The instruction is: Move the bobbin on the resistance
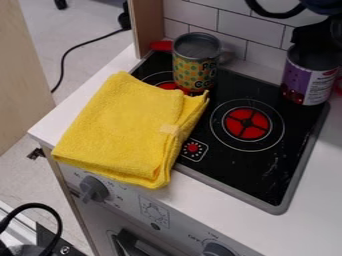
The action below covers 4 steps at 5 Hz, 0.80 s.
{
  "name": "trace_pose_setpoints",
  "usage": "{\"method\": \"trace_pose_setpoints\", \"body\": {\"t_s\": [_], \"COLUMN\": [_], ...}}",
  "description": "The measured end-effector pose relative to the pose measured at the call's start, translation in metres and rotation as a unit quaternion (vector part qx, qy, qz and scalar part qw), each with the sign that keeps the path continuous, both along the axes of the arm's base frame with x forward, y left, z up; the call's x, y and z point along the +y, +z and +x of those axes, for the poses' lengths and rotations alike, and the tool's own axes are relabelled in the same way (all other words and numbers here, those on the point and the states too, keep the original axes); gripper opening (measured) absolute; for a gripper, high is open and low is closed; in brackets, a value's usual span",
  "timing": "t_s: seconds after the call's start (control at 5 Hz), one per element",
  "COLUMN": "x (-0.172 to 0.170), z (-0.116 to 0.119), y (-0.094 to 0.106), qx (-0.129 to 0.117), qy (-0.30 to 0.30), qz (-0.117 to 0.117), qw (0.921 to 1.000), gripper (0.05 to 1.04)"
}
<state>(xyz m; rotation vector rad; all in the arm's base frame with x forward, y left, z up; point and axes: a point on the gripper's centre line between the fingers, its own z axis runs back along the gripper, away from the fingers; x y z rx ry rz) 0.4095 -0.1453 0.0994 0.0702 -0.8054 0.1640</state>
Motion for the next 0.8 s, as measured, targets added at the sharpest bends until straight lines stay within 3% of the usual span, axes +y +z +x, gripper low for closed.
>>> {"method": "trace_pose_setpoints", "body": {"t_s": [0.2, 0.4, 0.8], "x": [0.002, 0.002, 0.01], "z": [0.005, 0.001, -0.013], "y": [-0.006, -0.008, -0.012], "qx": [0.014, 0.037, 0.076], "qy": [0.032, 0.049, 0.069], "qz": [0.029, 0.019, 0.025], "qw": [0.999, 0.9979, 0.9944], "gripper": [0.999, 0.999, 0.999]}}
